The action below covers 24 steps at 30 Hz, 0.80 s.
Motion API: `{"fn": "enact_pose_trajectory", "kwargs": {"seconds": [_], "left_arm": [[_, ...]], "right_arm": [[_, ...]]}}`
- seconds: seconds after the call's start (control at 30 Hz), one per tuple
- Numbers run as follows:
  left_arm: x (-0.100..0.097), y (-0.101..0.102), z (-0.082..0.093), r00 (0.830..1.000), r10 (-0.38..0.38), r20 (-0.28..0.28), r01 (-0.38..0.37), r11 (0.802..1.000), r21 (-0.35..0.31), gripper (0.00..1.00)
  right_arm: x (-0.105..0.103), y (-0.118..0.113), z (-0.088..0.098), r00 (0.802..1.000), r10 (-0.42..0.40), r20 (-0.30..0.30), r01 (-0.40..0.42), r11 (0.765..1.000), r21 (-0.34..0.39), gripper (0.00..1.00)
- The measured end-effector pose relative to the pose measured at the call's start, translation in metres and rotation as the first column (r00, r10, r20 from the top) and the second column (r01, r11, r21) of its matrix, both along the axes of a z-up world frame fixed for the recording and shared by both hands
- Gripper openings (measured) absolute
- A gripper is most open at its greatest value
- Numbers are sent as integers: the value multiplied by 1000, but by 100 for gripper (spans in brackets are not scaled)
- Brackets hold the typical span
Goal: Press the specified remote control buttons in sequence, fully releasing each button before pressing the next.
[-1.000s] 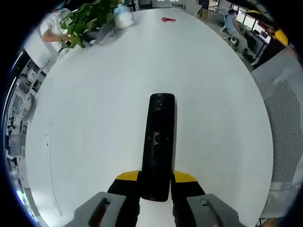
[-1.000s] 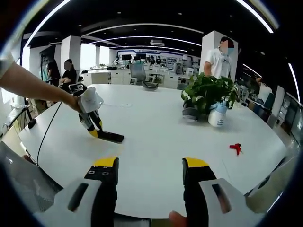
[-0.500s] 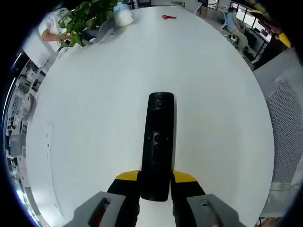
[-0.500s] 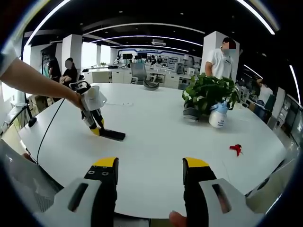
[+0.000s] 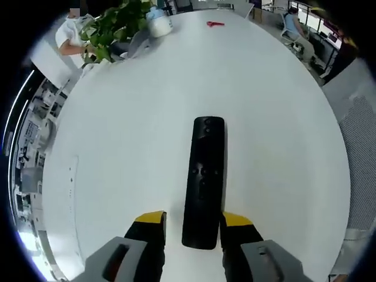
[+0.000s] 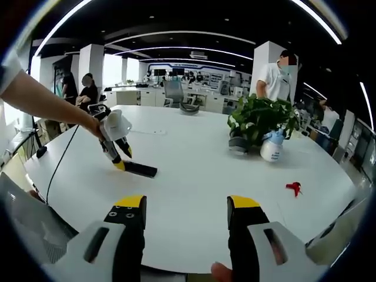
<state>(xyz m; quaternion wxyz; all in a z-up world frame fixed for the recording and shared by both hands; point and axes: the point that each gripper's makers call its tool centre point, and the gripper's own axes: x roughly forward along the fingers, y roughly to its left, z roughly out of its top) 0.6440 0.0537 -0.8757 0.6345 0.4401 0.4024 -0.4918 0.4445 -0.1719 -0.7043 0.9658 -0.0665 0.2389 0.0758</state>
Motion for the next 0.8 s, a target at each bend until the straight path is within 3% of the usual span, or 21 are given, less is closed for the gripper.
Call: {"fn": "enact_pose_trajectory", "kwargs": {"seconds": [0.13,0.27,0.3,0.33,0.37,0.47,0.53,0.63,0.7,0.8], "left_arm": [[8,4,4,996,68,60,-67,998,-21,48],[8,10,3,989,142,32,-141,989,-53,59],[7,12,3,980,198,13,-197,978,-67,65],[5,13,2,981,193,-4,-193,979,-66,78],[2,15,2,983,184,-6,-184,980,-70,85],[6,22,8,979,200,43,-196,977,-79,86],[7,21,15,968,248,34,-242,962,-130,92],[11,23,30,957,277,85,-259,948,-183,100],[11,21,39,952,287,111,-257,940,-224,100],[4,24,49,939,330,94,-294,916,-273,100]], "right_arm": [[0,0,1,1000,-1,7,1,1000,7,57],[0,0,3,1000,-2,16,1,1000,13,57],[0,0,3,1000,-2,16,1,1000,13,57],[0,0,3,1000,-2,16,2,1000,13,57],[0,0,4,1000,-2,19,2,1000,15,57],[0,-1,5,1000,-5,26,5,1000,22,57],[0,-1,6,999,-7,31,6,1000,29,57],[1,0,7,999,-5,36,4,999,36,58],[1,0,7,999,-2,40,0,999,38,58],[1,2,9,999,2,47,-5,999,45,59]]}}
